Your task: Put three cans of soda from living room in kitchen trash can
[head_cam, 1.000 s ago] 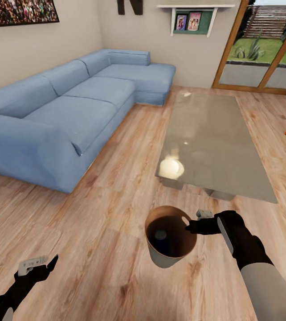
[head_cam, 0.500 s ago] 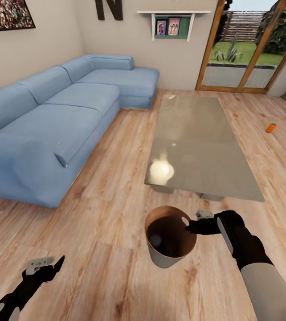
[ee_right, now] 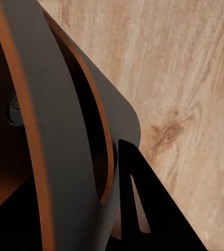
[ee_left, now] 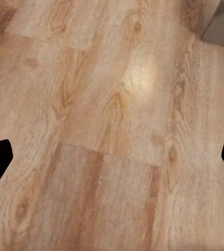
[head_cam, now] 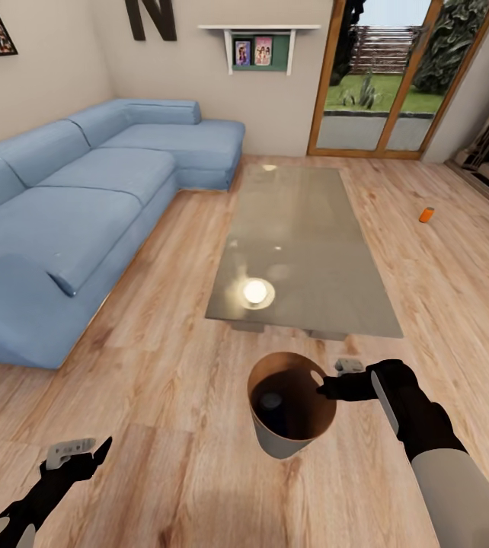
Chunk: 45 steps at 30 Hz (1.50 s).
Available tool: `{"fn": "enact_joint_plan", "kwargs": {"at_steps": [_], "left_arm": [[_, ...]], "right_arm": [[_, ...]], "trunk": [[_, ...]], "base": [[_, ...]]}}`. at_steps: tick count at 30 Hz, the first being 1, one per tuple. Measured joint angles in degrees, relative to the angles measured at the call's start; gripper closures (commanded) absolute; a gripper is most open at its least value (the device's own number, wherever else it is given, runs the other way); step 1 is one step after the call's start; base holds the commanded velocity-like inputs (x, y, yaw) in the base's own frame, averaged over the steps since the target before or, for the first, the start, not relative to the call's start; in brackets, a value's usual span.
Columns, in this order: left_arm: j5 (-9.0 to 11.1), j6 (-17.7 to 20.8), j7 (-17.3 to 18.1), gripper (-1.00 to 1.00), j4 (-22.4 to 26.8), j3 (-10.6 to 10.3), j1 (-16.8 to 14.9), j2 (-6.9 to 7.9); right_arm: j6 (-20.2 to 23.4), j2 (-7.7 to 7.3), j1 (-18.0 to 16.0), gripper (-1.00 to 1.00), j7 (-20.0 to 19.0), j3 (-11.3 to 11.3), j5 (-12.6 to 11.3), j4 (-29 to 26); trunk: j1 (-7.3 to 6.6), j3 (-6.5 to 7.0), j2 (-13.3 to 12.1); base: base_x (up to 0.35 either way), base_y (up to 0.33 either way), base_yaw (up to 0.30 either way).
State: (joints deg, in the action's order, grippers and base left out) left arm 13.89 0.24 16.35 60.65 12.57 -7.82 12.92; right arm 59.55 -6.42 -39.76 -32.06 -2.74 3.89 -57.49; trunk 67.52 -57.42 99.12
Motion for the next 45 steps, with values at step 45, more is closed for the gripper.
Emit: {"fn": "enact_joint_plan", "kwargs": {"at_steps": [45], "left_arm": [[0.1, 29.0, 9.4, -1.0, -13.0, -15.0, -11.2, 0.04]], "right_arm": [[-11.3, -5.4, 16.0, 1.0, -0.3, -5.8, 1.0, 0.0]], "trunk": [[0.0, 0.01, 0.0]], "base": [[0.131, -0.239, -0.001]]}}
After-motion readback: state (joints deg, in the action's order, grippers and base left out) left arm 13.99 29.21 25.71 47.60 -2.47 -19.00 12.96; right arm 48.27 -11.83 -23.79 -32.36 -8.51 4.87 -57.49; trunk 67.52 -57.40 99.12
